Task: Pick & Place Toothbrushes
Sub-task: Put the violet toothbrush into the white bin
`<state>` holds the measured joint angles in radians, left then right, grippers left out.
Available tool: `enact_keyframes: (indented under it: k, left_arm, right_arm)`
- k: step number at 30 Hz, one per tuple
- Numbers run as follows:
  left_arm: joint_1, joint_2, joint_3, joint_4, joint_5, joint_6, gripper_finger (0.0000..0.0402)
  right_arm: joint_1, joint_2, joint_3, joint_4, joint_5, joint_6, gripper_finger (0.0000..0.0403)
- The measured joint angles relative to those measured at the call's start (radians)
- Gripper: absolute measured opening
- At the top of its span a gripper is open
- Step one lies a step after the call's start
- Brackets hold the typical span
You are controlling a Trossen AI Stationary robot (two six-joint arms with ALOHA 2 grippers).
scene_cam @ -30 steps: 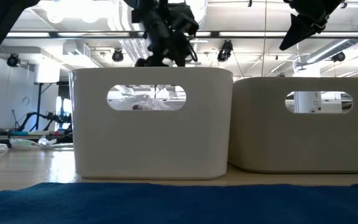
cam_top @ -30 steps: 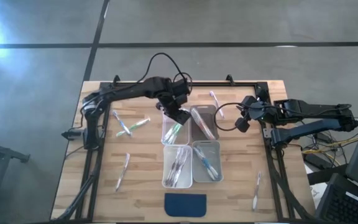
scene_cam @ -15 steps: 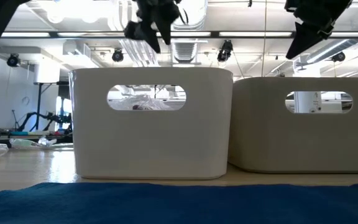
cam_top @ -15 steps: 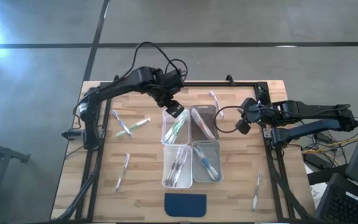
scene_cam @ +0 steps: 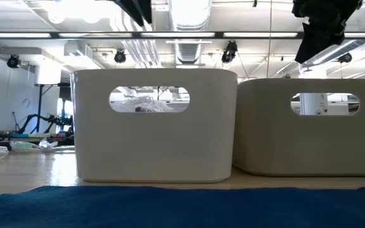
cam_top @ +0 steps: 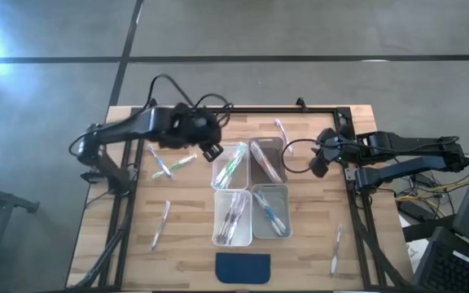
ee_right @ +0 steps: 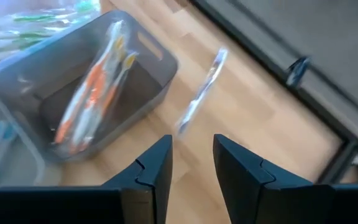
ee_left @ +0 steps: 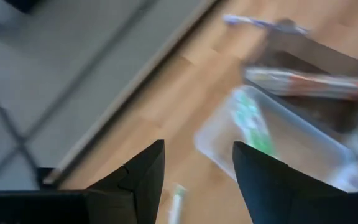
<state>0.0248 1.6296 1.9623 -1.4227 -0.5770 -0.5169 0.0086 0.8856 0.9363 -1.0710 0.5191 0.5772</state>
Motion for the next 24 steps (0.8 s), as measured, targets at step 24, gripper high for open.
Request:
enact_keyframes:
  k: [24]
  left_arm:
    - [-0.136,-0.265,-0.9,0.589,-0.246,-0.156,0.0193]
  right_arm:
    - [0.298,0.198,0.013,-0.351,-0.405,0.662,0.0013]
